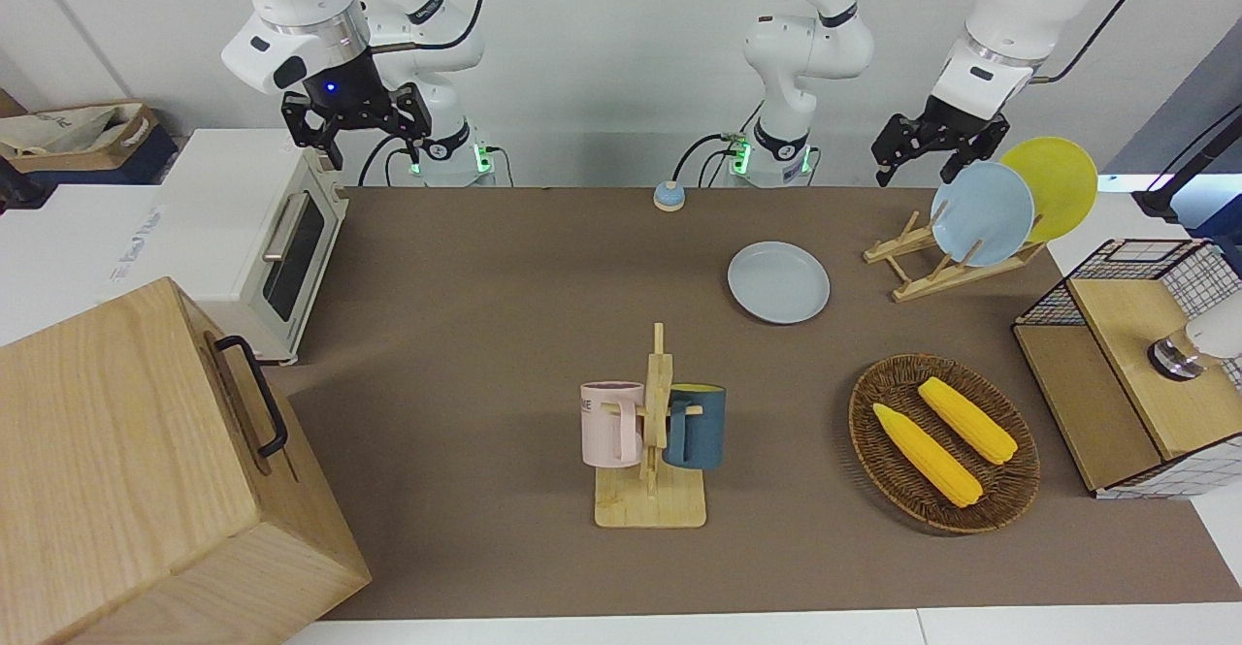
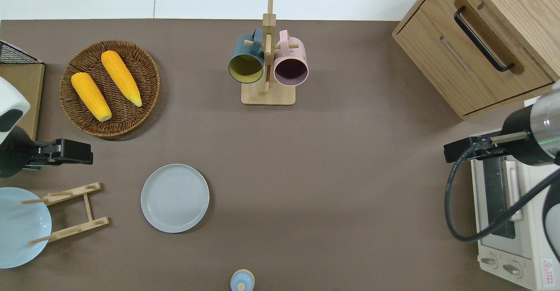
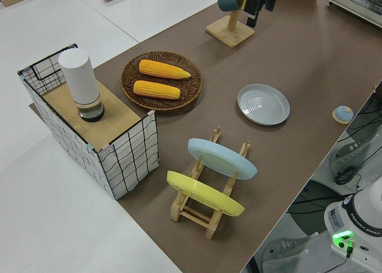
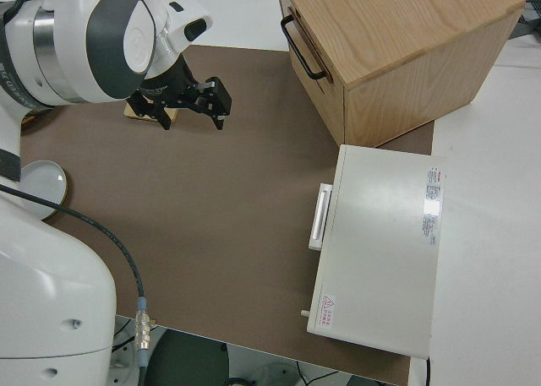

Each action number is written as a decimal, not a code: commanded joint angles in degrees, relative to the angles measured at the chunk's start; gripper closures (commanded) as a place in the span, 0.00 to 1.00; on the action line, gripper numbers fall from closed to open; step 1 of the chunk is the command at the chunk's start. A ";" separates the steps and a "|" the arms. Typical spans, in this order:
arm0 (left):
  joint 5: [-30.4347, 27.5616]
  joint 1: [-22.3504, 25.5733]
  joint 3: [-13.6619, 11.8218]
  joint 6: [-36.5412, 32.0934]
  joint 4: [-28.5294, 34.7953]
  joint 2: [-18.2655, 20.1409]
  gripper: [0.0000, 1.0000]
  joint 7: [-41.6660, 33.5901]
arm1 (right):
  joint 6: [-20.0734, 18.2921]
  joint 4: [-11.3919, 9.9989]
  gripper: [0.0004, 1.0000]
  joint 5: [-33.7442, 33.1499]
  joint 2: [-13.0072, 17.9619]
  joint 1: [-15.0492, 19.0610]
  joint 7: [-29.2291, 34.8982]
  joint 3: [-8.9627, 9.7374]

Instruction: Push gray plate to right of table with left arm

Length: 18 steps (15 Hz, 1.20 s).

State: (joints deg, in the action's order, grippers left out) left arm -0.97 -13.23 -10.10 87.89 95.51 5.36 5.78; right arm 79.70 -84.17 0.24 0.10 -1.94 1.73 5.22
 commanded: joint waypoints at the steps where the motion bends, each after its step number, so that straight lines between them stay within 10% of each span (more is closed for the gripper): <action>1: 1.14 -0.83 -0.10 3.33 6.78 2.81 0.01 0.38 | -0.69 0.06 0.02 0.46 0.43 0.63 -0.15 0.32; 18: 1.23 -0.66 0.26 44.44 48.44 10.64 0.01 -0.15 | -0.69 -0.03 0.02 0.46 0.43 0.63 -0.15 0.23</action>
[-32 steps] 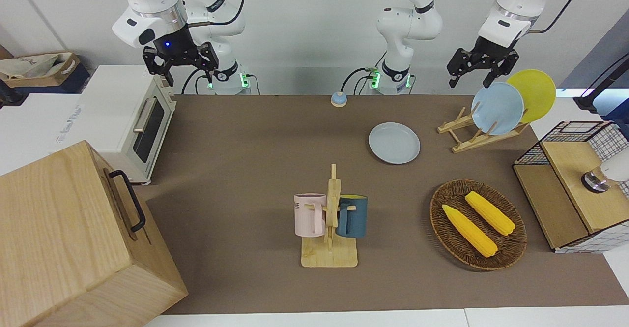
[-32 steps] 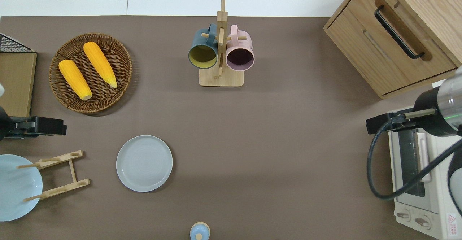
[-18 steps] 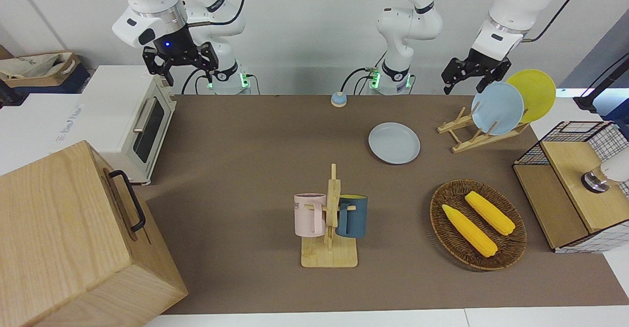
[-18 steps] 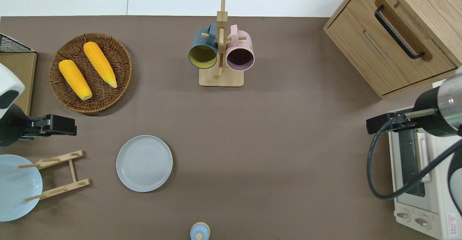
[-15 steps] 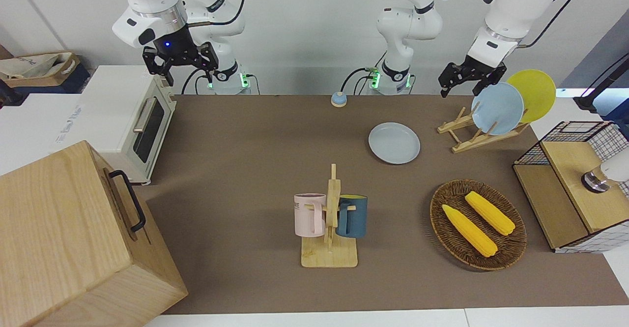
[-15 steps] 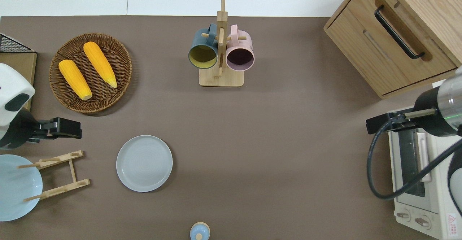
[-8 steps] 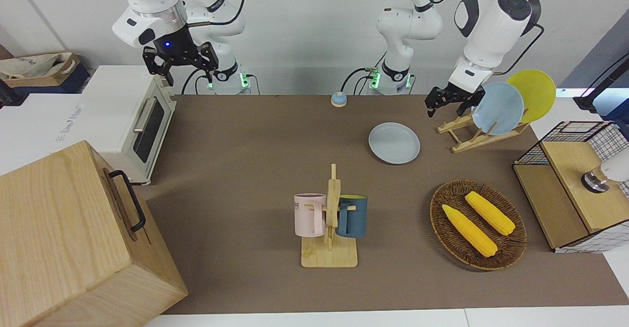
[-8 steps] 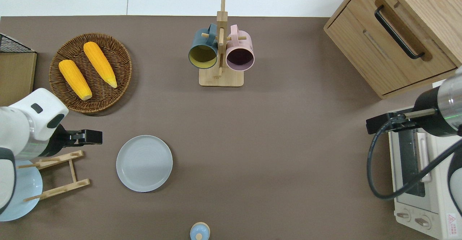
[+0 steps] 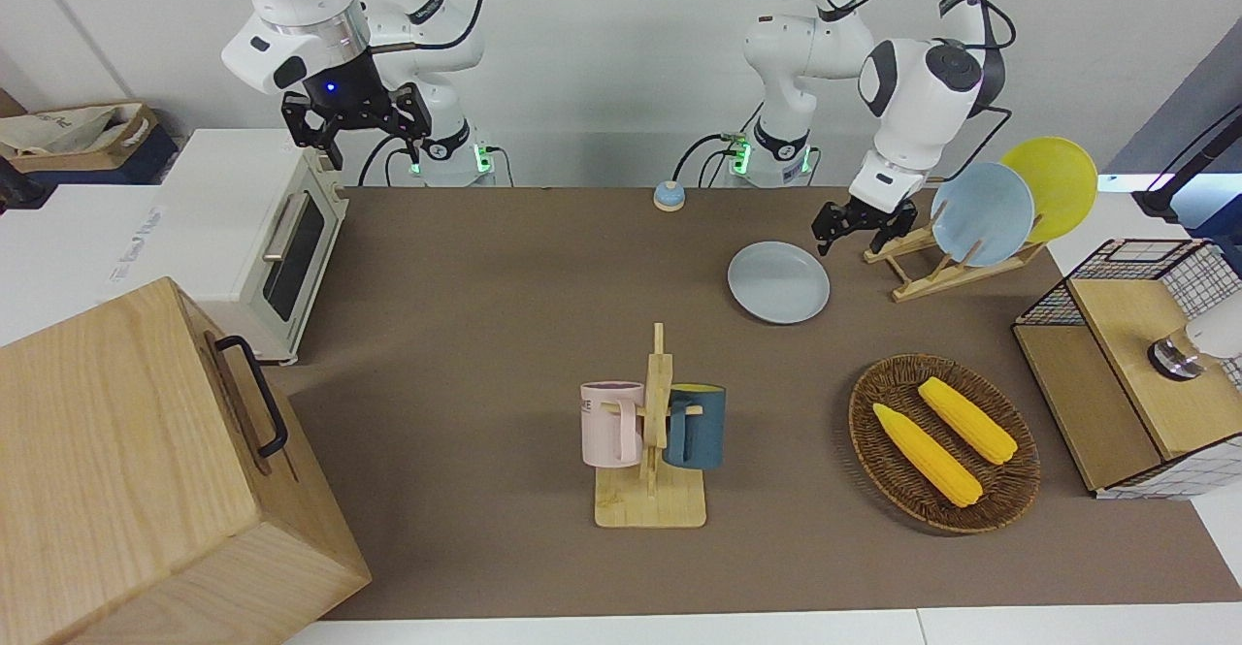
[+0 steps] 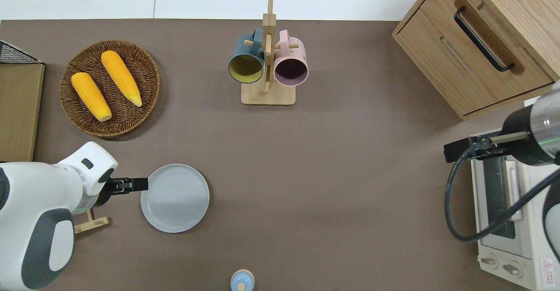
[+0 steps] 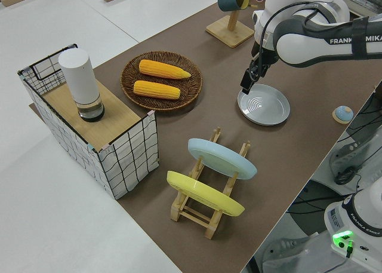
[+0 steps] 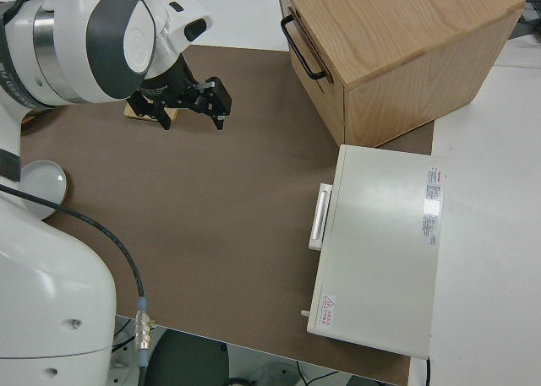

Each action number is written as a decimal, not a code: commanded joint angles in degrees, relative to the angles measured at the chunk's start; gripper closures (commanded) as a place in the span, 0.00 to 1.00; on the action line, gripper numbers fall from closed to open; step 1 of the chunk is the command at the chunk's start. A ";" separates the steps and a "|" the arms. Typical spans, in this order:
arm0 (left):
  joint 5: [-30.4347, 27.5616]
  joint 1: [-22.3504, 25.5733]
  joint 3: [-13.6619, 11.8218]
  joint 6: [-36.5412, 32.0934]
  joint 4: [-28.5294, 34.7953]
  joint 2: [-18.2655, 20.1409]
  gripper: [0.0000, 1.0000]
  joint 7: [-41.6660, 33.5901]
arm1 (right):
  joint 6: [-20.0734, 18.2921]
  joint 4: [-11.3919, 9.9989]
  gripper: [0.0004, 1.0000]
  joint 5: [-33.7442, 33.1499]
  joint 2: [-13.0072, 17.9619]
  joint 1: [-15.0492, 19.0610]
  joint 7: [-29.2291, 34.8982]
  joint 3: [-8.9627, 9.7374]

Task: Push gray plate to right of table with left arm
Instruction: 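Move the left gripper toward the gray plate's edge nearest the robot, then lower the left gripper against the gray plate's rim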

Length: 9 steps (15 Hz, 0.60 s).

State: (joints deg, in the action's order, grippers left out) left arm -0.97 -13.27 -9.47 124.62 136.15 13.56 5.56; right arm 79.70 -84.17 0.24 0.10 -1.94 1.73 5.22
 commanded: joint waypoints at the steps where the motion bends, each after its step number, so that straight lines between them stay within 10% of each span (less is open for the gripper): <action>1: 1.23 -0.44 -0.38 10.79 9.99 2.18 0.01 0.07 | -0.69 0.05 0.02 0.46 0.43 0.63 -0.15 0.32; 9: 1.23 -0.53 -0.38 17.14 13.26 -3.27 0.01 0.07 | -0.69 0.06 0.02 0.46 0.43 0.63 -0.06 0.32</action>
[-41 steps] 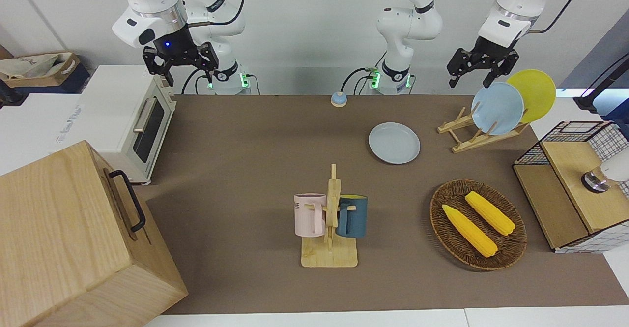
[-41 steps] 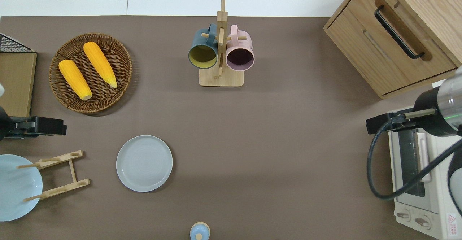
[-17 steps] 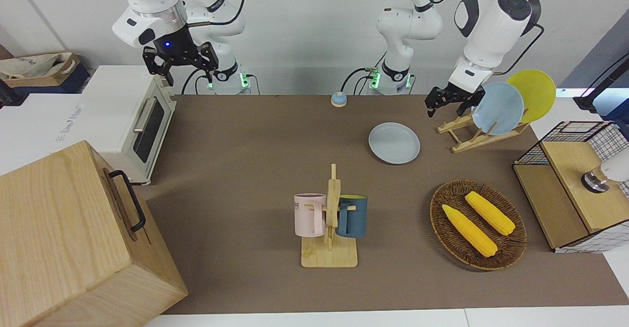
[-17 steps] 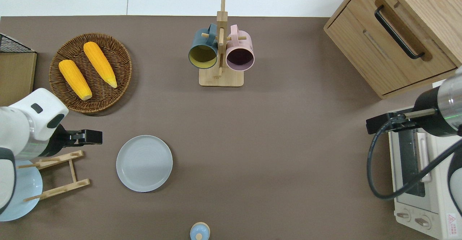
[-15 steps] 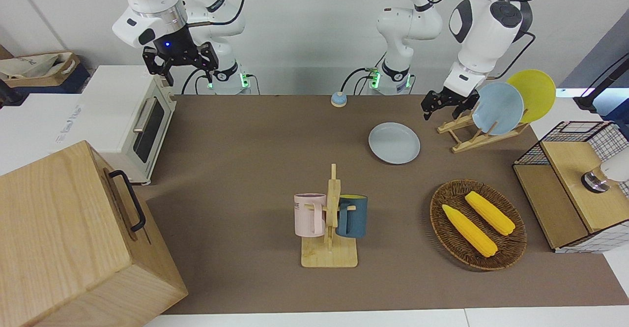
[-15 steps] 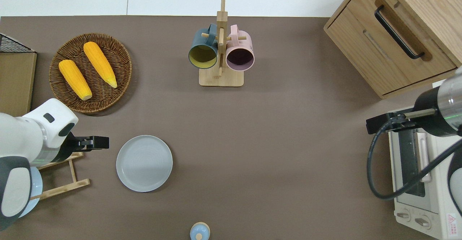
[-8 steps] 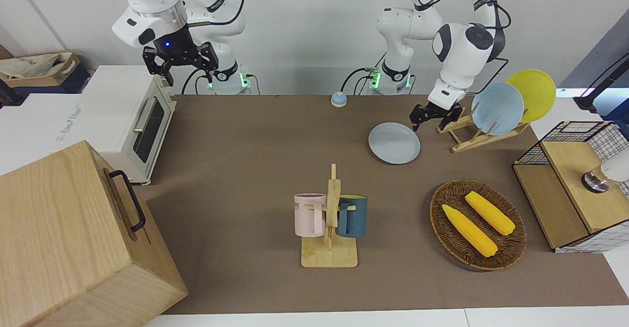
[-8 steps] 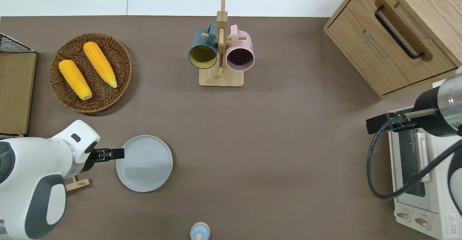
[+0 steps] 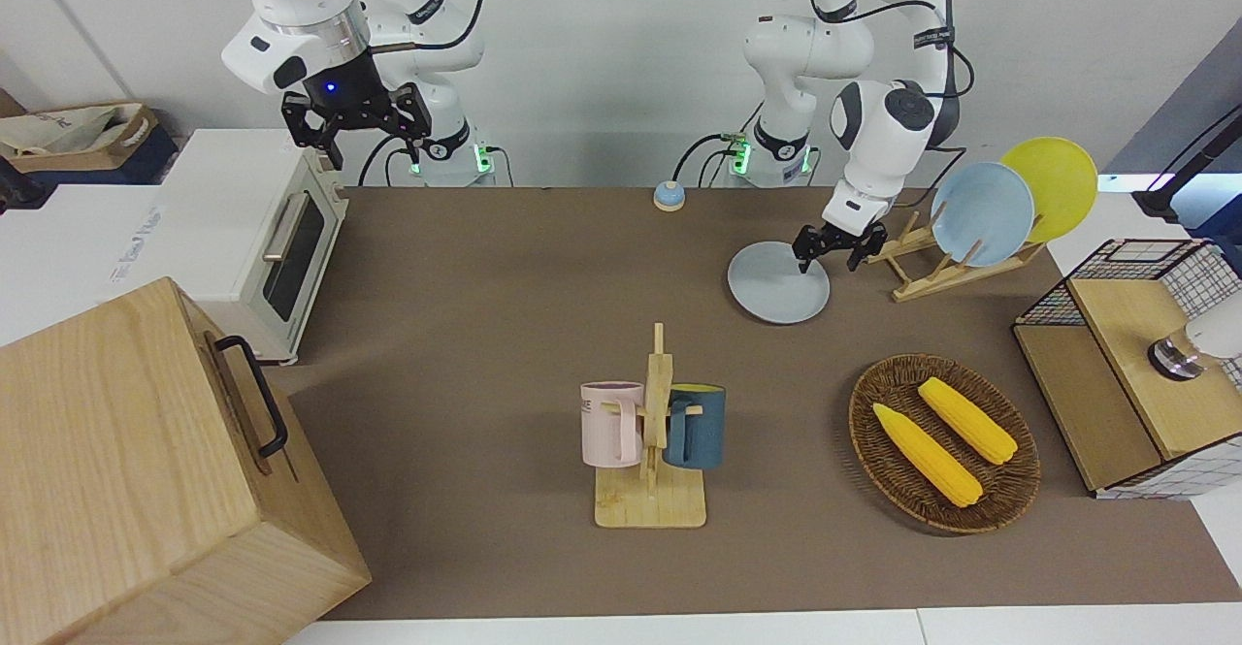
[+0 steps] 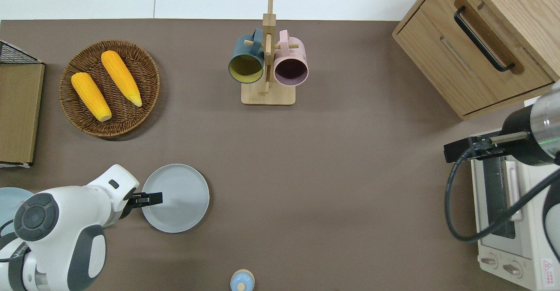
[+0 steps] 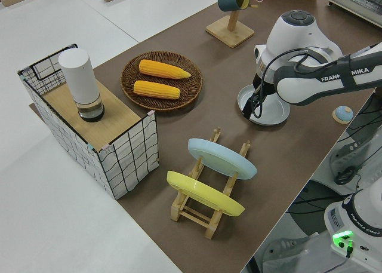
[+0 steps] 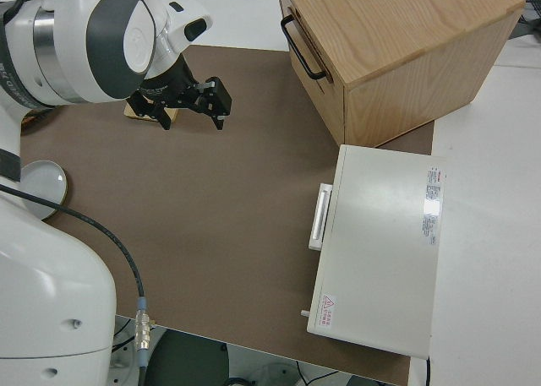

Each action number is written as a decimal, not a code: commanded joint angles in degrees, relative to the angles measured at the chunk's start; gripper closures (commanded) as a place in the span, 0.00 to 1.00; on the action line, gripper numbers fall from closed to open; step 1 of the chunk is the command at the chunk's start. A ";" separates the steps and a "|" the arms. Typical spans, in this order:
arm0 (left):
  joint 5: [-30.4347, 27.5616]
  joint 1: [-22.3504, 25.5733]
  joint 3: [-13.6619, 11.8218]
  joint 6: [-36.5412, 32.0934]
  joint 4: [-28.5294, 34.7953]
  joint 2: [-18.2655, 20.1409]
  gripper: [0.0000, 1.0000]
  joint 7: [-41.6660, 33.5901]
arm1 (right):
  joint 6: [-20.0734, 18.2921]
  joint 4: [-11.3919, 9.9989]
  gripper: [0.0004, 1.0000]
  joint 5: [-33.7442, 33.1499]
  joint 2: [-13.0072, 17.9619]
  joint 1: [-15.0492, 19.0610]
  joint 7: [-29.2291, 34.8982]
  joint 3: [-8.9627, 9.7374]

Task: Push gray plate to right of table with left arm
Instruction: 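Lower the left gripper against the gray plate's rim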

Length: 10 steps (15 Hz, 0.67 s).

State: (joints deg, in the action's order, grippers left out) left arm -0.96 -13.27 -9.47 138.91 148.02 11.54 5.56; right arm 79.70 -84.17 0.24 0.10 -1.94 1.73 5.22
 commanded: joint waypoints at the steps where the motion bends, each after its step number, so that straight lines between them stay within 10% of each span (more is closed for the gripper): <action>1: 1.23 -0.53 -0.37 3.72 1.74 -1.69 0.01 0.07 | -0.69 -0.03 0.02 0.55 0.43 0.63 -0.15 0.32; 8: 1.23 -0.53 -0.37 6.11 2.27 -3.98 0.01 -0.02 | -0.69 0.05 0.02 0.46 0.43 0.63 -0.15 0.32; 10: 1.23 -0.53 -0.37 6.11 2.27 -3.98 0.22 -0.02 | -0.69 -0.03 0.02 0.46 0.43 0.63 -0.15 0.23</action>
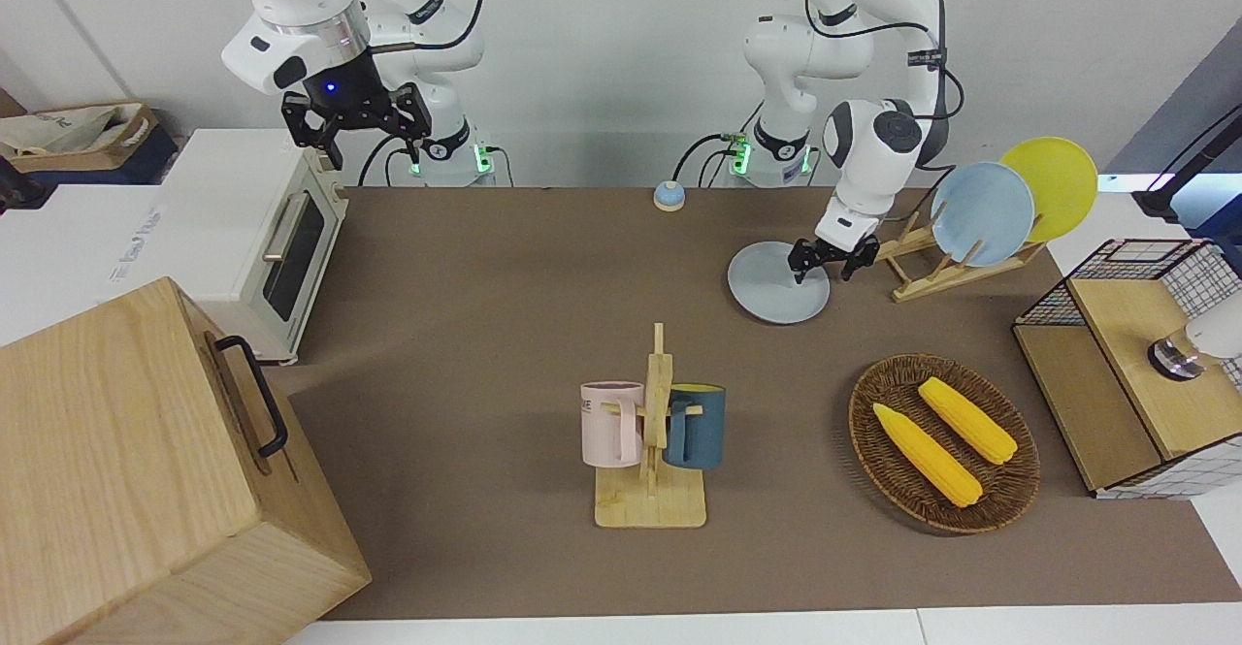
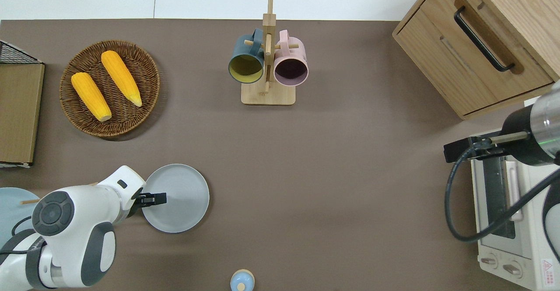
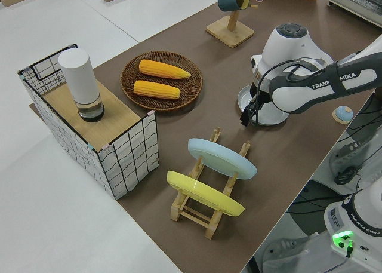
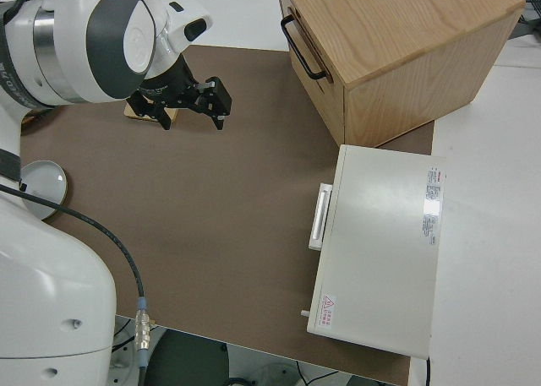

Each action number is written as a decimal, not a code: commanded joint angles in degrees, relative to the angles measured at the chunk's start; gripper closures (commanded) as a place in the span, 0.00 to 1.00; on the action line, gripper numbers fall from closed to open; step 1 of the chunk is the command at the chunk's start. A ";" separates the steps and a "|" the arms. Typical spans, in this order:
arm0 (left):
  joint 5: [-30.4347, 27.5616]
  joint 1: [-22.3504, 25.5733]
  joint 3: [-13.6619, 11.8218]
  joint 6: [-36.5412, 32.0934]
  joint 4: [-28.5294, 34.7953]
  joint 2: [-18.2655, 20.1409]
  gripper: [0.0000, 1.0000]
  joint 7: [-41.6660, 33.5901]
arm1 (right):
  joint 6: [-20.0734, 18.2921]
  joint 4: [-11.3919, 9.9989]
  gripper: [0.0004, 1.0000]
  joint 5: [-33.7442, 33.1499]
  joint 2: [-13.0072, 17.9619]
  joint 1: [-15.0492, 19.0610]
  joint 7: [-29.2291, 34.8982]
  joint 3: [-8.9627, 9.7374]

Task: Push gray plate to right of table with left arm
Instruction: 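Lower the left gripper against the gray plate's rim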

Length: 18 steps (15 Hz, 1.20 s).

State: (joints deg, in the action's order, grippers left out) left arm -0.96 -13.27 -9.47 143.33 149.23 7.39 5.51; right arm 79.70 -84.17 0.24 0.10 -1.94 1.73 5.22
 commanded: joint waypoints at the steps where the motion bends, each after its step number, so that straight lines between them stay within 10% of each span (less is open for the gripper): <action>1: 1.22 -0.53 -0.38 1.69 0.98 0.17 0.41 0.03 | -0.69 -0.03 0.02 0.46 0.43 0.63 -0.15 0.32; 3: 1.22 -0.62 -0.38 1.69 1.06 0.26 0.75 0.11 | -0.69 -0.03 0.02 0.46 0.43 0.63 -0.14 0.32; 6: 1.22 -0.44 -0.38 1.78 0.98 0.17 0.99 0.11 | -0.69 -0.03 0.02 0.46 0.43 0.63 -0.06 0.23; 18: -0.88 -7.99 -0.03 4.24 -1.83 -5.79 1.00 5.99 | -0.69 0.05 0.02 0.46 0.43 0.63 -0.15 0.23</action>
State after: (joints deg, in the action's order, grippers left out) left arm -0.98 -15.75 -9.45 144.81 148.87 6.93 6.62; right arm 79.70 -84.17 0.24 0.10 -1.94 1.73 5.22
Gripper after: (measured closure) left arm 0.965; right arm 0.013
